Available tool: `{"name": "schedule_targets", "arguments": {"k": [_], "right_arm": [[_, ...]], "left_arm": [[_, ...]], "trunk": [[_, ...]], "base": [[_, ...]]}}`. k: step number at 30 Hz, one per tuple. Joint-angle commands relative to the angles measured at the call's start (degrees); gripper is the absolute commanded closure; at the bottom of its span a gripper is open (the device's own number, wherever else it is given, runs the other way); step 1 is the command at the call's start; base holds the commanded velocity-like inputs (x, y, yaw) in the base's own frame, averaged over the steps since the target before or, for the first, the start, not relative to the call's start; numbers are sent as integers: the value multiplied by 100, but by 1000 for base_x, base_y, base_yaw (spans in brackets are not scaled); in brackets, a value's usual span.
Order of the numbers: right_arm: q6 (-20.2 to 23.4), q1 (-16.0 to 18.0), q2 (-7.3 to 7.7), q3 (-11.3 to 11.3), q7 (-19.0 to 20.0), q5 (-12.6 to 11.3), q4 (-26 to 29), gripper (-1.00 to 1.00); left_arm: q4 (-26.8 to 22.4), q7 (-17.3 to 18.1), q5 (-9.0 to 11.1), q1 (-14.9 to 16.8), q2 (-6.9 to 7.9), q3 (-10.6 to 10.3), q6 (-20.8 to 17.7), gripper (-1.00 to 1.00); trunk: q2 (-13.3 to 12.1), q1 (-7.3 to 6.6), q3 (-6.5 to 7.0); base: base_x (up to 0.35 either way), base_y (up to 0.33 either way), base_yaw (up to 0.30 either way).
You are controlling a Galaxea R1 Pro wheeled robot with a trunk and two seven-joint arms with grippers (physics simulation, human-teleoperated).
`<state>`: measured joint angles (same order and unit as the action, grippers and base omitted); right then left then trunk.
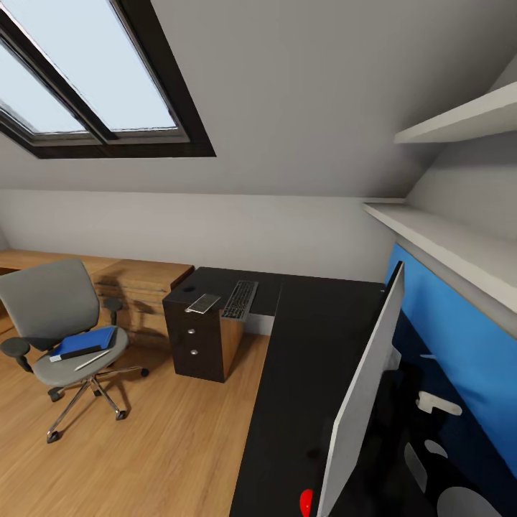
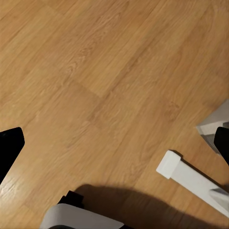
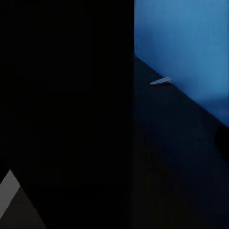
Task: In the bedroom, organize the workspace by keeping the computer under the desk, ensuring the monitor is on the desk, placing the keyboard on the desk next to the monitor, placing the mouse on the desk next to the keyboard, moving the folder from the swivel chair onto the desk next to the mouse, stacking the notebook on top of the folder with the pen on top of the notebook, and positioning the swivel chair next to the desk.
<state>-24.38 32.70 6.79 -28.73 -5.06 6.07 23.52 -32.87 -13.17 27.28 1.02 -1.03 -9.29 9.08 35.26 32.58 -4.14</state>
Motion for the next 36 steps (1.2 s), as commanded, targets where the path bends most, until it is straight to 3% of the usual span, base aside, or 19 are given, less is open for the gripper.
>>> {"name": "schedule_targets", "arguments": {"k": [1, 14, 36], "right_arm": [[-18, 8, -3, -28, -17, 61, -7, -100], [-22, 1, -13, -20, 0, 68, -14, -100], [-25, -1, -20, -10, 14, 144, -203, -100]], "left_arm": [[0, -44, 62, 5, 6, -47, 32, -100], [0, -37, 66, 8, 6, -47, 32, -100], [0, -36, 67, 7, 6, -47, 32, -100]], "trunk": [[9, 2, -11], [9, 2, -11], [9, 2, -11]], "base": [[-55, 0, 0], [-203, 0, 0], [-48, 0, 0]]}}
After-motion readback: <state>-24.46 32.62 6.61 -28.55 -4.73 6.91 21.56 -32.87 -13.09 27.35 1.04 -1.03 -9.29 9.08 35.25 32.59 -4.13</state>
